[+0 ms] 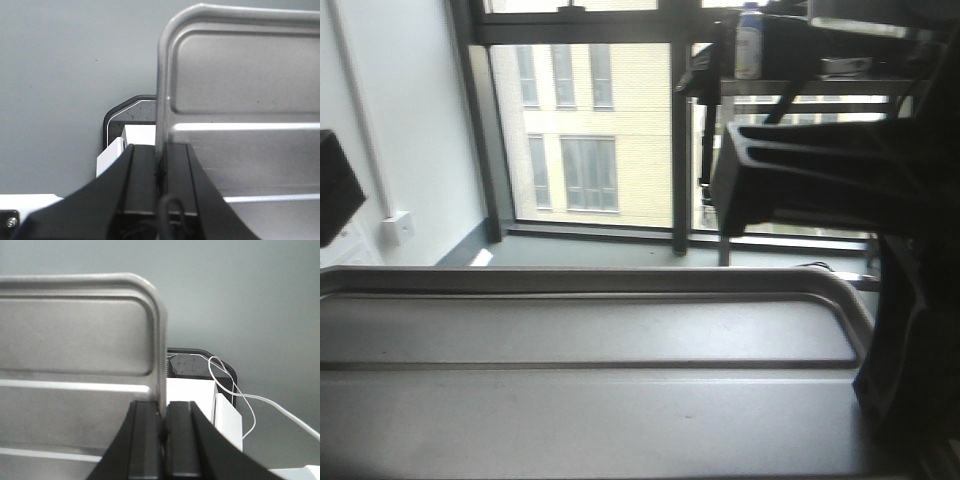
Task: Grab silver tray and stack on right shelf
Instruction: 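Carry the tray with both grippers as the base drives to the other shelf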
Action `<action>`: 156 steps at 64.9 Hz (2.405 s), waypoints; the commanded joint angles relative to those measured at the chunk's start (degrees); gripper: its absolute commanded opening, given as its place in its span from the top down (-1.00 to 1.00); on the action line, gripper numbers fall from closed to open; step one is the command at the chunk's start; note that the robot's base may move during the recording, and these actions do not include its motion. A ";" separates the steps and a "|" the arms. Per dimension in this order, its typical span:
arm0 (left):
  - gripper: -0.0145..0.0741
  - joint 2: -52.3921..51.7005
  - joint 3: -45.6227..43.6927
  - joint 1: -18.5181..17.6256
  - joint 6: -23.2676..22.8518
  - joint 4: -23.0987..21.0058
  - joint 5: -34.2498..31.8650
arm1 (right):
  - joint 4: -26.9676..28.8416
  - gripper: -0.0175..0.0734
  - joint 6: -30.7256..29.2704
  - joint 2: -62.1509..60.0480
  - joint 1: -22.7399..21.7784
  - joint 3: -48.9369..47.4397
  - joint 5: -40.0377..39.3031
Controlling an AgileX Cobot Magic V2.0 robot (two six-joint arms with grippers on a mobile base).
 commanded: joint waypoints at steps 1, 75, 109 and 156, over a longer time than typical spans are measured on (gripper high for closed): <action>0.90 -1.23 -0.87 -0.07 0.45 4.09 15.39 | -4.61 0.49 -0.49 -1.30 -0.64 -1.09 7.33; 0.90 -1.23 -0.87 -0.07 0.45 4.09 15.39 | -4.61 0.49 -0.49 -1.30 -0.64 -1.09 21.21; 0.90 -1.23 -0.87 -0.07 0.45 4.09 15.39 | -4.61 0.49 -0.49 -1.30 -0.64 -1.09 21.21; 0.90 -1.23 -0.87 -0.07 0.45 4.09 15.39 | -4.61 0.49 -0.49 -1.30 -0.64 -1.09 21.21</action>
